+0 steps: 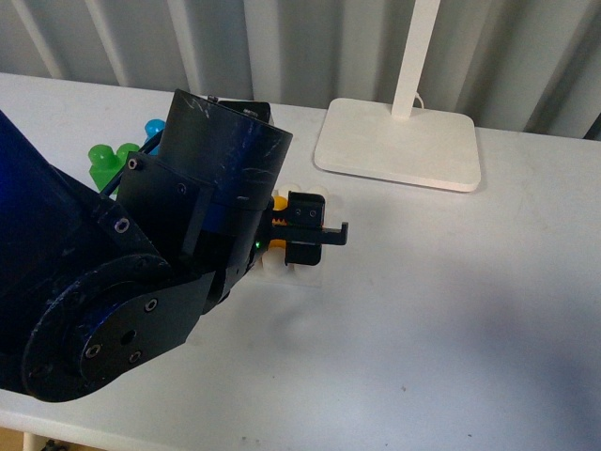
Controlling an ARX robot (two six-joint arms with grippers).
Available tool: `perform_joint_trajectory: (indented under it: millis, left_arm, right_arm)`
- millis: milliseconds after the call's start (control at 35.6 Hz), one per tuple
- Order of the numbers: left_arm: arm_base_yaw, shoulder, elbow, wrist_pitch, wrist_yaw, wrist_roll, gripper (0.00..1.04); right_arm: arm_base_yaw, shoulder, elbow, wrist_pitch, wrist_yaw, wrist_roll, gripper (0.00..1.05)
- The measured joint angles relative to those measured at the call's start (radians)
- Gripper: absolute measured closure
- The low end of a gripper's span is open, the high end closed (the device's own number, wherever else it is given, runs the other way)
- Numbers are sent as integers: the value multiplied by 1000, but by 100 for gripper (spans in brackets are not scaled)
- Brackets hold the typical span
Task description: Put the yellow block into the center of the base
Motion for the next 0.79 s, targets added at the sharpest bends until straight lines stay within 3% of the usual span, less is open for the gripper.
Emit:
perform_joint_trajectory:
  millis: [56,281,758,787]
  left_arm:
    - [6,-8,-3,0,11,0,39]
    - [40,-56,-35,-3,34,-13,5]
    - [132,-470,-260,12,70,-82,6]
    - [132,-447,-280,99,19,-41,9]
  right_arm:
    - [0,0,0,0,0,0,9]
    - [0,0,0,0,0,0,9]
    - [0,0,0,0,0,0,9]
    - [0,0,0,0,0,0,9]
